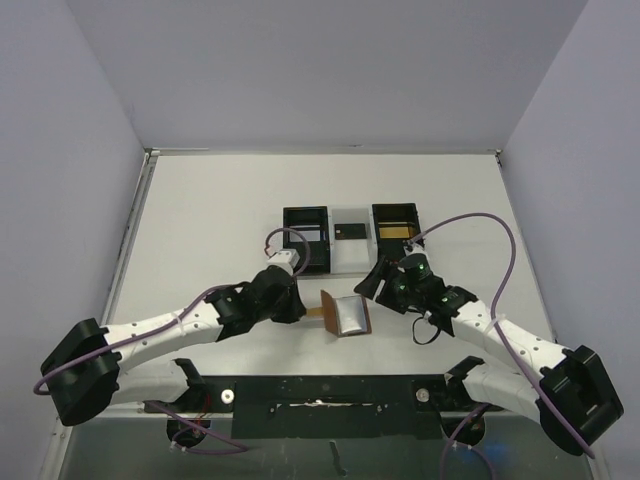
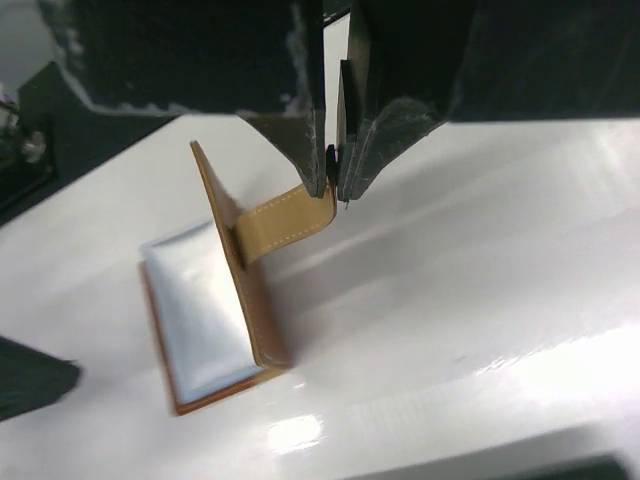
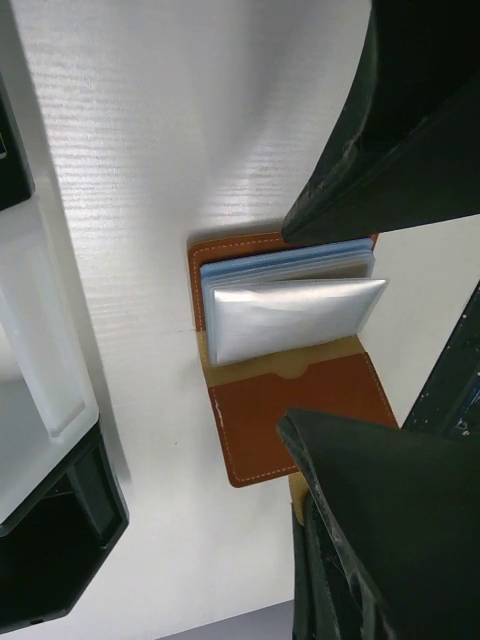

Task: Take the credit cards out of the card holder

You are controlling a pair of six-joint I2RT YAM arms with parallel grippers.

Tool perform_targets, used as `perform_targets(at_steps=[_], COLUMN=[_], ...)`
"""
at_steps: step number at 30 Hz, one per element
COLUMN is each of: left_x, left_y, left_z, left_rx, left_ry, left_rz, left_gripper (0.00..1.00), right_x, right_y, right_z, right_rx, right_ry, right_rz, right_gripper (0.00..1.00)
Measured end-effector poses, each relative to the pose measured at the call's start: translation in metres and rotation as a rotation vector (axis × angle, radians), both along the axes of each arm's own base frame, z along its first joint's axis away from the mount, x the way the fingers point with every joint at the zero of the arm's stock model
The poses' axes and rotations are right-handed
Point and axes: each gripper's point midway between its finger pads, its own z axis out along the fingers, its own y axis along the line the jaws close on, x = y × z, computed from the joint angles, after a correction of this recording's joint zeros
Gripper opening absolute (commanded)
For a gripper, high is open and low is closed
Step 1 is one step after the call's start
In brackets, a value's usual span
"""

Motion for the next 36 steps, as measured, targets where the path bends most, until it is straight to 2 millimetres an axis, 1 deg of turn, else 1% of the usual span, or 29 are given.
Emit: perform_targets(at_steps=[1,4,5,7,9,11,14,17,21,25,30,32,36], left_x=[-0.001,-0.003,-0.003,-0.003,-0.002,-0.002,-0.002,-0.003,-0.003,-0.003,-0.003,-0.003,-0.004], left_y=[0.011,0.035,0.041,0.046,0.046,0.048,0.046,0.043,0.042,0.041,0.040,0.040,0.040], left_z=[-0.008,-0.028,-0.033,-0.036,-0.038,-0.041,-0.045,-0.045,-0.042,-0.040,-0.040,-0.040,-0.039], left_rx=[0.016,0.066,0.081,0.096,0.103,0.120,0.135,0.125,0.113,0.107,0.111,0.112,0.111], left_ry=[0.015,0.057,0.068,0.076,0.075,0.082,0.093,0.095,0.093,0.089,0.082,0.081,0.082], left_rz=[0.026,0.077,0.091,0.097,0.093,0.090,0.076,0.062,0.055,0.048,0.038,0.032,0.025], left_gripper=[0.00,0.00,0.00,0.00,0.00,0.00,0.00,0.00,0.00,0.00,0.00,0.00,0.00], right_x=[0.000,0.001,0.000,-0.003,-0.006,-0.009,-0.010,-0.011,-0.012,-0.010,-0.012,-0.014,-0.015], right_y=[0.002,0.009,0.010,0.011,0.012,0.014,0.019,0.023,0.027,0.034,0.045,0.048,0.048], right_z=[-0.001,-0.010,-0.015,-0.024,-0.031,-0.033,-0.030,-0.028,-0.022,-0.016,-0.020,-0.022,-0.025], right_rx=[0.005,0.007,0.001,-0.014,-0.025,-0.022,-0.005,0.000,0.015,0.052,0.082,0.088,0.095], right_ry=[0.005,0.029,0.043,0.074,0.098,0.111,0.104,0.095,0.076,0.063,0.087,0.097,0.105], right_rz=[0.008,0.031,0.037,0.046,0.055,0.068,0.083,0.092,0.101,0.116,0.142,0.148,0.141], right_gripper=[0.64,0.60,0.60,0.59,0.59,0.58,0.61,0.61,0.61,0.59,0.59,0.61,0.63])
